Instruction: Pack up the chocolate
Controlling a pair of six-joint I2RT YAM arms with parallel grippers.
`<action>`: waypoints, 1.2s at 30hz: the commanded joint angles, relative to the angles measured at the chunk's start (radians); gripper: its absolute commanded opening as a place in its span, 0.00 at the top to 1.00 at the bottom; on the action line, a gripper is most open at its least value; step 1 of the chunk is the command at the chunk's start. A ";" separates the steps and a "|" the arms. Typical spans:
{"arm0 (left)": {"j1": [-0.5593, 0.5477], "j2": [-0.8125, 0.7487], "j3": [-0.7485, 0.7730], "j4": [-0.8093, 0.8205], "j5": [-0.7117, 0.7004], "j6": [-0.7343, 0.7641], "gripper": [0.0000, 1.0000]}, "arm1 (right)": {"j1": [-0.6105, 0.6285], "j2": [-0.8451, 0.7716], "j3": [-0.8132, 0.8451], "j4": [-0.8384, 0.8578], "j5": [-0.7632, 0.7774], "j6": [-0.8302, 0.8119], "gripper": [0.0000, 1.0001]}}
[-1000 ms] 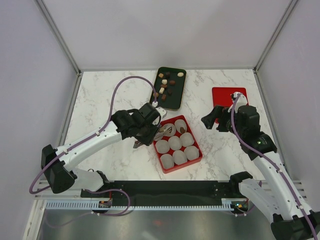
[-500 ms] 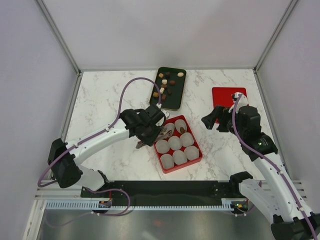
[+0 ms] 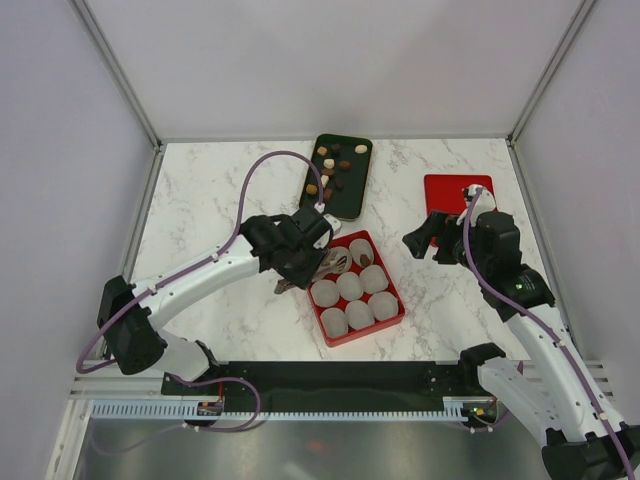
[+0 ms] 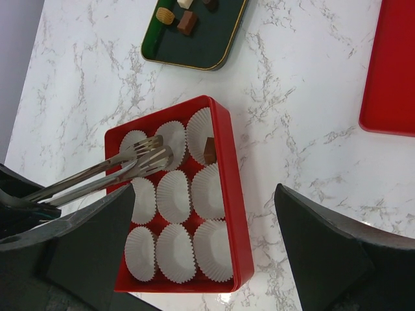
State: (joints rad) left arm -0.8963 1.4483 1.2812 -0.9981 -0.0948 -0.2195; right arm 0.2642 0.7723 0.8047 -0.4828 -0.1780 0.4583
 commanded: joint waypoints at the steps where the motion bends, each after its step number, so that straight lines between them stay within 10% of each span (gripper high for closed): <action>1: -0.001 -0.022 0.052 0.015 0.007 -0.024 0.64 | -0.002 0.002 0.007 0.015 0.006 -0.006 0.02; 36: -0.003 -0.058 0.030 0.153 -0.112 -0.011 0.60 | -0.002 -0.008 0.010 0.012 0.015 -0.009 0.02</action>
State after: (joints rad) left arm -0.8963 1.4212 1.3094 -0.8825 -0.1825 -0.2195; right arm 0.2642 0.7670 0.8047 -0.4854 -0.1749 0.4557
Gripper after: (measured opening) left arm 0.414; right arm 0.979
